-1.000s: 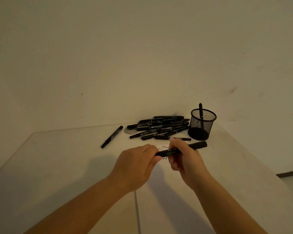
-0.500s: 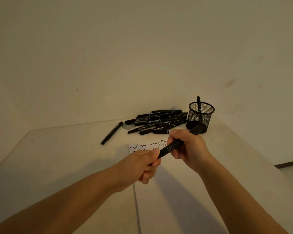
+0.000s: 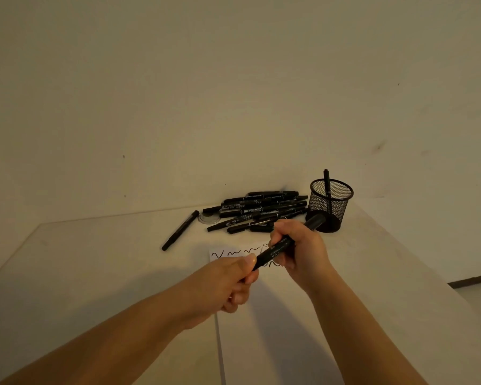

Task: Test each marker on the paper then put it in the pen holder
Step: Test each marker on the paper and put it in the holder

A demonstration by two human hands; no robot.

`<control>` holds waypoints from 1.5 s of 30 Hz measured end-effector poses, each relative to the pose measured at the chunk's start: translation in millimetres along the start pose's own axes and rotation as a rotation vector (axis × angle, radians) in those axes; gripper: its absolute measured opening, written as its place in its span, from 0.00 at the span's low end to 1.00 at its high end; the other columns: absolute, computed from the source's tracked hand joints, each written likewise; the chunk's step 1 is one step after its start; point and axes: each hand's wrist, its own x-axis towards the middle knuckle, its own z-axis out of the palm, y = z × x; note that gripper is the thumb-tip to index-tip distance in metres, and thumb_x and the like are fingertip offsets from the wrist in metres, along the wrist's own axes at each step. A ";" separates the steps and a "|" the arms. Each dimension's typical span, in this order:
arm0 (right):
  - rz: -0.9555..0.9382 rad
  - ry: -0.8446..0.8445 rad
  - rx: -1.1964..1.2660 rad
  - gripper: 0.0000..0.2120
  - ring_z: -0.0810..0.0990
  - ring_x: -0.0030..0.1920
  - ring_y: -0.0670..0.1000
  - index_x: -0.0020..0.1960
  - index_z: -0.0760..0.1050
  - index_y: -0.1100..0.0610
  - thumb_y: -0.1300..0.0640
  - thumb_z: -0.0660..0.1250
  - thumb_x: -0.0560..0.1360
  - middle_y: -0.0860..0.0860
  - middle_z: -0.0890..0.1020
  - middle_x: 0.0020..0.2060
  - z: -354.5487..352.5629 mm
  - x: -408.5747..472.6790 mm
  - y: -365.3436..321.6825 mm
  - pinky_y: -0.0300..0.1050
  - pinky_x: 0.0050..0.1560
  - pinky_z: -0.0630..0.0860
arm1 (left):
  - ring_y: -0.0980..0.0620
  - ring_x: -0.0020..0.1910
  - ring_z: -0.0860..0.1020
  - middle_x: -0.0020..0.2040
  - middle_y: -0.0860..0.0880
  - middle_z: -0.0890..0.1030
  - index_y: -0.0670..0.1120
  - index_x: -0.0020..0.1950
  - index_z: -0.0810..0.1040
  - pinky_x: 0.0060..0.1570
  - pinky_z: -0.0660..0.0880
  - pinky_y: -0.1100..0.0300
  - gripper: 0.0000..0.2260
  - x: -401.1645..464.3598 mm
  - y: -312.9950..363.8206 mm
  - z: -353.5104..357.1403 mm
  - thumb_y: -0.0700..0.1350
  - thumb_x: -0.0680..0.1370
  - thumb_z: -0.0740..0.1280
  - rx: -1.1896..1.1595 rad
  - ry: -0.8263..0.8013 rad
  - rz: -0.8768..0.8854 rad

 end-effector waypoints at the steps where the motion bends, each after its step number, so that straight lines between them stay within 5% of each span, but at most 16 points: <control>1: 0.023 0.075 0.018 0.17 0.65 0.16 0.46 0.28 0.70 0.62 0.62 0.60 0.75 0.49 0.70 0.17 2.2 1.0 2.9 0.36 0.18 0.63 | 0.58 0.24 0.66 0.24 0.55 0.65 0.50 0.32 0.66 0.28 0.65 0.64 0.19 1.3 0.7 1.1 0.54 0.80 0.51 0.248 0.138 0.098; 5: 0.120 0.194 0.005 0.22 0.65 0.17 0.47 0.25 0.74 0.57 0.54 0.60 0.77 0.51 0.70 0.18 4.2 -0.6 7.7 0.37 0.18 0.63 | 0.53 0.35 0.74 0.36 0.54 0.73 0.53 0.43 0.69 0.36 0.69 0.59 0.17 4.2 0.9 0.3 0.59 0.77 0.44 1.114 0.489 0.347; 9: 0.186 0.137 0.014 0.20 0.67 0.18 0.47 0.31 0.75 0.59 0.50 0.59 0.78 0.53 0.72 0.19 1.4 -7.1 -1.6 0.36 0.18 0.64 | 0.53 0.36 0.74 0.45 0.54 0.75 0.51 0.53 0.69 0.30 0.62 0.63 0.15 10.2 12.4 2.9 0.57 0.79 0.48 1.293 0.577 0.492; 13: 0.223 0.119 0.071 0.18 0.67 0.18 0.46 0.33 0.73 0.60 0.51 0.58 0.78 0.53 0.73 0.19 -2.0 -11.3 -14.0 0.36 0.16 0.63 | 0.55 0.20 0.71 0.29 0.53 0.78 0.48 0.39 0.77 0.19 0.60 0.64 0.14 5.4 26.1 0.5 0.55 0.75 0.60 1.589 0.570 0.605; 16: 0.310 0.050 0.045 0.16 0.67 0.18 0.46 0.35 0.73 0.61 0.54 0.58 0.77 0.54 0.73 0.21 -5.8 -17.3 -26.7 0.37 0.17 0.63 | 0.57 0.17 0.63 0.25 0.54 0.74 0.49 0.35 0.74 0.17 0.57 0.65 0.16 -2.4 24.9 0.5 0.54 0.77 0.55 1.707 0.604 0.618; 21: 0.259 0.088 -0.070 0.18 0.63 0.15 0.47 0.28 0.72 0.61 0.59 0.58 0.75 0.55 0.70 0.17 -11.9 -11.1 -41.1 0.32 0.16 0.59 | 0.57 0.28 0.67 0.30 0.56 0.67 0.56 0.39 0.62 0.28 0.61 0.63 0.15 -9.8 12.5 9.8 0.61 0.75 0.41 1.161 0.411 0.450; 24: 0.142 0.393 0.144 0.14 0.59 0.13 0.45 0.29 0.66 0.60 0.61 0.55 0.73 0.51 0.65 0.16 -59.4 -0.4 -59.9 0.27 0.17 0.55 | 0.57 0.26 0.65 0.26 0.54 0.68 0.56 0.33 0.65 0.30 0.63 0.61 0.16 -16.6 -5.4 -11.5 0.56 0.79 0.50 0.820 0.338 0.303; 26: 0.142 0.513 -0.014 0.14 0.61 0.14 0.45 0.31 0.68 0.60 0.57 0.56 0.75 0.51 0.67 0.17 -88.0 -0.5 -57.1 0.31 0.18 0.58 | 0.53 0.28 0.68 0.26 0.52 0.70 0.53 0.33 0.70 0.32 0.65 0.60 0.16 -15.6 -13.1 -41.4 0.48 0.80 0.55 0.623 0.385 0.136; 31: 0.188 0.291 -0.395 0.20 0.68 0.20 0.45 0.36 0.79 0.59 0.44 0.61 0.75 0.49 0.73 0.19 -64.8 -3.4 -6.6 0.38 0.22 0.67 | 0.61 0.27 0.75 0.29 0.53 0.77 0.50 0.37 0.74 0.32 0.67 0.62 0.14 11.8 -16.7 -63.1 0.47 0.80 0.56 0.533 0.573 0.209; 38: 0.151 0.122 -0.491 0.03 0.75 0.30 0.46 0.39 0.80 0.55 0.57 0.70 0.71 0.50 0.78 0.29 -36.5 -0.2 19.6 0.37 0.30 0.73 | 0.60 0.47 0.77 0.47 0.59 0.80 0.50 0.51 0.76 0.45 0.72 0.65 0.12 31.0 -56.4 -26.4 0.51 0.80 0.54 0.641 0.570 0.243; 41: 0.107 0.172 -0.542 0.07 0.75 0.26 0.45 0.38 0.77 0.56 0.55 0.68 0.73 0.50 0.78 0.25 -26.7 4.4 31.8 0.36 0.27 0.71 | 0.55 0.50 0.78 0.52 0.53 0.82 0.50 0.49 0.74 0.51 0.75 0.53 0.11 39.5 -64.5 -21.7 0.51 0.80 0.54 0.656 0.529 0.246; 45: -0.040 0.317 -0.550 0.06 0.74 0.22 0.40 0.38 0.74 0.56 0.59 0.66 0.74 0.48 0.76 0.22 -32.5 3.7 50.3 0.30 0.25 0.69 | 0.58 0.51 0.78 0.52 0.54 0.82 0.50 0.50 0.75 0.53 0.74 0.58 0.11 43.2 -74.4 -24.6 0.50 0.80 0.54 0.620 0.529 0.246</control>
